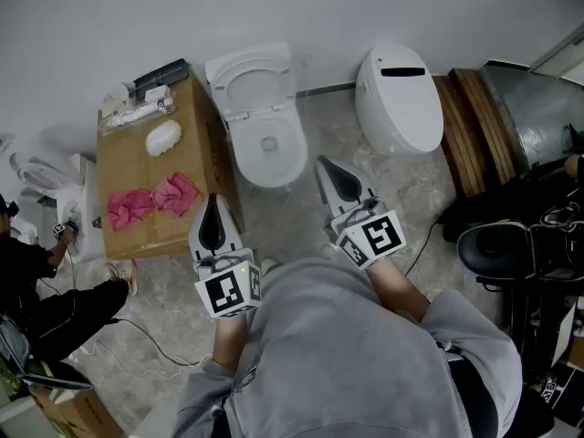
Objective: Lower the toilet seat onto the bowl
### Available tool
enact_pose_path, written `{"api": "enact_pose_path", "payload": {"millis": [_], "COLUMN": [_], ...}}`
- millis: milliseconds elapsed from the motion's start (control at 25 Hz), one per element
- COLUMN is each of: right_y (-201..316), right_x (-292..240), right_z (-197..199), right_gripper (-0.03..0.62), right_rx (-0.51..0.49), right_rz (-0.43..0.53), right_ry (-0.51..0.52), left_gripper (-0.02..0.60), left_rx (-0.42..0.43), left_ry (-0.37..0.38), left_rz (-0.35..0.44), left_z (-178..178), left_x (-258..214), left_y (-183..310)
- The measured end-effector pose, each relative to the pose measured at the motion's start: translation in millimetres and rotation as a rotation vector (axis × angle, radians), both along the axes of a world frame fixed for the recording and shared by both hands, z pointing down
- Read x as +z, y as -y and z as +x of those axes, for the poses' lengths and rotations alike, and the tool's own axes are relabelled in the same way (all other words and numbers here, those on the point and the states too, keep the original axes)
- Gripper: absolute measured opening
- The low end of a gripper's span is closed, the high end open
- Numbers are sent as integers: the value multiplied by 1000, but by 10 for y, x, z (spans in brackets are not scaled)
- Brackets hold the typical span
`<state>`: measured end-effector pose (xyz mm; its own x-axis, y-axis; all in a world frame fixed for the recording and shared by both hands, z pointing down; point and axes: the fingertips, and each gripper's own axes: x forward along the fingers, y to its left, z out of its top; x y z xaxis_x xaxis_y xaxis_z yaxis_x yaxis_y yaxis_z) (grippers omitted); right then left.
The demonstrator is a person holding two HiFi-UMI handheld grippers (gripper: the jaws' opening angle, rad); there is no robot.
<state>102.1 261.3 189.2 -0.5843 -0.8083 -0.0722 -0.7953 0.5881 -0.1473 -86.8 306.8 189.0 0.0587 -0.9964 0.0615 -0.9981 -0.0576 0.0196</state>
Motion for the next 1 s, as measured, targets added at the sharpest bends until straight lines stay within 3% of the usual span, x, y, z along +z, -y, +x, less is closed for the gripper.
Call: {"api": "enact_pose_path", "payload": {"millis": [1000], "right_y": [-150], "right_x": [95], "right_z": [817], "right_gripper": [-2], "right_rx": [-71], "right_rz": [-8], "right_ry": [-20], "left_gripper": [0], "left_rx": [-73], "left_ry": [25], "left_rz": [-26], "left_z": [840], "left_x": [18], "left_y": [-131]}}
